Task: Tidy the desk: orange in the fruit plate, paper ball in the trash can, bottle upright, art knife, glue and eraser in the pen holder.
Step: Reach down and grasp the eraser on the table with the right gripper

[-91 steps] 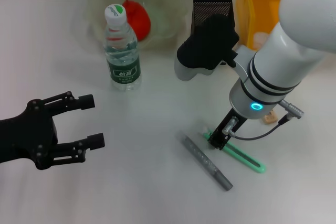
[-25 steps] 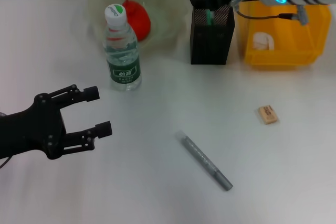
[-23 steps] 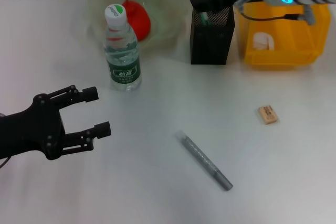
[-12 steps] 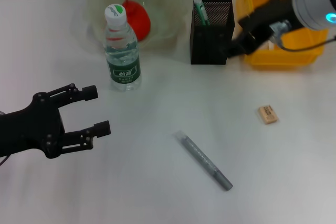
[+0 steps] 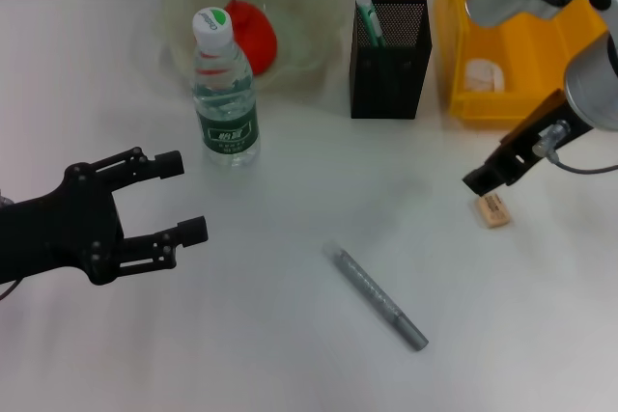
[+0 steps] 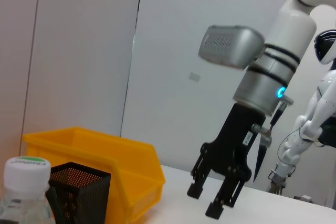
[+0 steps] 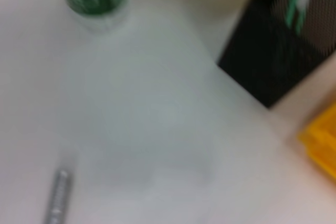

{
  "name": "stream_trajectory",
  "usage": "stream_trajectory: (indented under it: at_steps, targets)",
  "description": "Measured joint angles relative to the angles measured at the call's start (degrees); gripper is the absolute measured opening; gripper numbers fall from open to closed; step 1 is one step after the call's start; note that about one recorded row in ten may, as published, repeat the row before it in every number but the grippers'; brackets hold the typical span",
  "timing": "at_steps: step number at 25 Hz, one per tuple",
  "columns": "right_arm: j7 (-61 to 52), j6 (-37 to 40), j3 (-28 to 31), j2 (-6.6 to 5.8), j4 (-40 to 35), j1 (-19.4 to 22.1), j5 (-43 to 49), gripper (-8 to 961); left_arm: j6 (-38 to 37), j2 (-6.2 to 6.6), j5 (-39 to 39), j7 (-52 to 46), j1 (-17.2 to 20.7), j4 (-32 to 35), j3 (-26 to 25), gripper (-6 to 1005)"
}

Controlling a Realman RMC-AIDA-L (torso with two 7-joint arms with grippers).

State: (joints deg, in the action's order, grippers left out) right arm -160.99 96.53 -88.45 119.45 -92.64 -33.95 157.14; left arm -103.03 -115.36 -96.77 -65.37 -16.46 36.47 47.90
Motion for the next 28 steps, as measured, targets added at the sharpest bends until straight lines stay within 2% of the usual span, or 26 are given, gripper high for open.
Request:
stream_trajectory:
  at_steps: [10,28]
  targets:
    - [0.29,-5.42,-0.06,-0.07,10.70,-0.18,1.33,635,0.70,0.03,0.01,0.07,-0.71,-0.01,0.48,832]
    - [0.75,-12.46,-1.07,0.00,18.69,-0.19,0.40,608,0.48,-0.23,0.00,0.07,-0.24,-0.09,0.53,832]
